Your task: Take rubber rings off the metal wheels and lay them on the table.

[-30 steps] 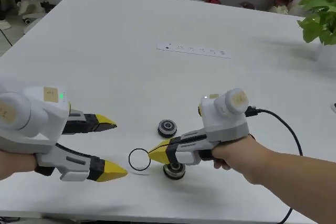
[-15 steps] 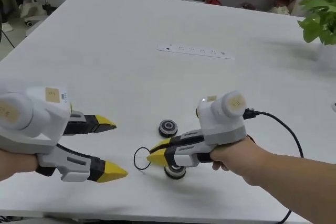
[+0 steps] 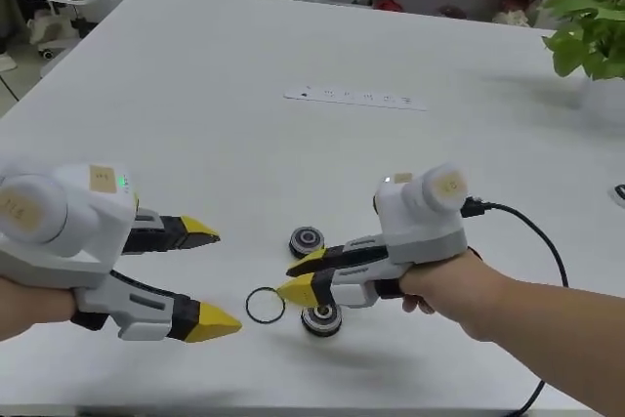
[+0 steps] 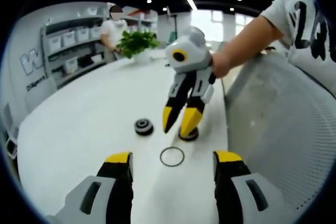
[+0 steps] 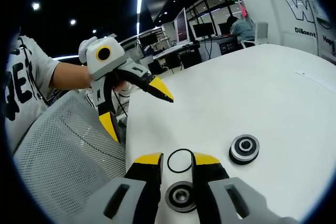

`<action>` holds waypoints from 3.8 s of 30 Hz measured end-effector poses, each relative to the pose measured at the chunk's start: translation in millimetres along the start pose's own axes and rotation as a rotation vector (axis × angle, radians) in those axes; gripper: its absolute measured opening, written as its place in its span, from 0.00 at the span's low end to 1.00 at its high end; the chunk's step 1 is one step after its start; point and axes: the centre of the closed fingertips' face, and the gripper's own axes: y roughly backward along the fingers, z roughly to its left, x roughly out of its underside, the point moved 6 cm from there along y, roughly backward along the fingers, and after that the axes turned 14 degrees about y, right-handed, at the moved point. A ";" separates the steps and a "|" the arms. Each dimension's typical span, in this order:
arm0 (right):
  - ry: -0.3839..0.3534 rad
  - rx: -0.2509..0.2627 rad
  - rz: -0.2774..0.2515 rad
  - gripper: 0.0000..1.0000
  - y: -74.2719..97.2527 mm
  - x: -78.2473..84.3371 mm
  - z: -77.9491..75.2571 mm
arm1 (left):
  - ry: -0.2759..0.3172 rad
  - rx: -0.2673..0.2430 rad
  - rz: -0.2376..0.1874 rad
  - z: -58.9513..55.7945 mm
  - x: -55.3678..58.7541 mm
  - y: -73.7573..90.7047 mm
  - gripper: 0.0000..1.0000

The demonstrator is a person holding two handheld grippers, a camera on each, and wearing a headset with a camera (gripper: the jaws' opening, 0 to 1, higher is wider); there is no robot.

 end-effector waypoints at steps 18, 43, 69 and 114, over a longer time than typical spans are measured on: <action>0.005 0.023 0.000 0.22 26.4 6.4 -6.5 | -0.031 0.040 0.022 -0.5 -13.1 -20.4 0.62; 0.064 0.005 0.053 0.27 44.4 22.1 -0.4 | -0.046 0.070 0.048 -6.2 -20.9 -41.2 0.55; 0.084 -0.012 0.098 0.27 40.9 37.4 1.3 | -0.059 0.113 0.105 -13.2 -16.7 -72.4 0.42; 0.080 -0.024 0.117 0.27 36.9 46.3 -0.2 | -0.064 0.169 0.176 -21.7 -4.2 -100.3 0.16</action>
